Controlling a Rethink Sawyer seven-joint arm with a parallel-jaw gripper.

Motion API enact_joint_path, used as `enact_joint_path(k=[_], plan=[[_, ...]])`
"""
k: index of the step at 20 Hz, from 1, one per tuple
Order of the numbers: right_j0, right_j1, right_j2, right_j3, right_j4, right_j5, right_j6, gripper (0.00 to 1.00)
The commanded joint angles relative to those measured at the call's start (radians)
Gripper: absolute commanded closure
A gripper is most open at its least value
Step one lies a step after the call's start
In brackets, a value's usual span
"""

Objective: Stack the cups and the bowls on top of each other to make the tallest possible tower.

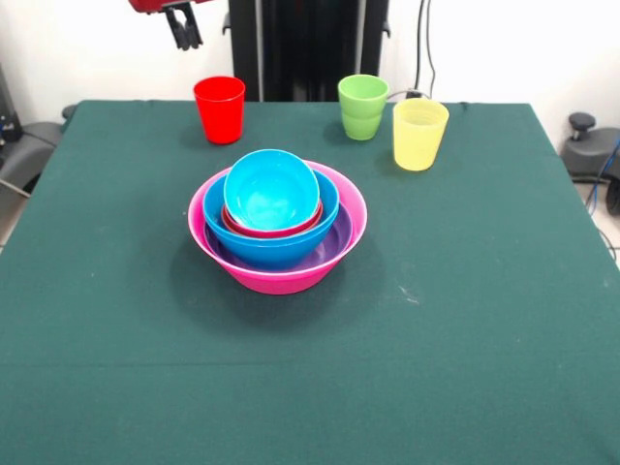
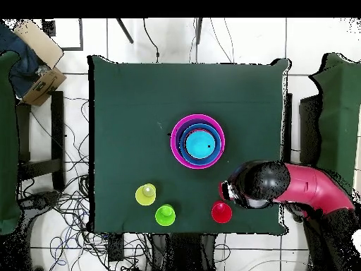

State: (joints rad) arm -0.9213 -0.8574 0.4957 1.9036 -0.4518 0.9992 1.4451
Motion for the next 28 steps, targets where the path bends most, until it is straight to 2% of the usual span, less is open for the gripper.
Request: enact_joint_path(k=[1,4,5,20,28], plan=[[0.037,0.018,0.035,0.024,-0.081,-0.042,-0.091,1.00],[0.033,0.019,0.035,0.026,-0.080,-0.042,-0.090,1.00],[0.035,0.019,0.034,0.023,-0.081,-0.037,-0.090,0.00],[0.037,0.037,0.025,0.005,-0.095,-0.039,-0.085,0.00],[0.015,0.090,0.026,0.035,-0.137,-0.158,-0.077,0.00]])
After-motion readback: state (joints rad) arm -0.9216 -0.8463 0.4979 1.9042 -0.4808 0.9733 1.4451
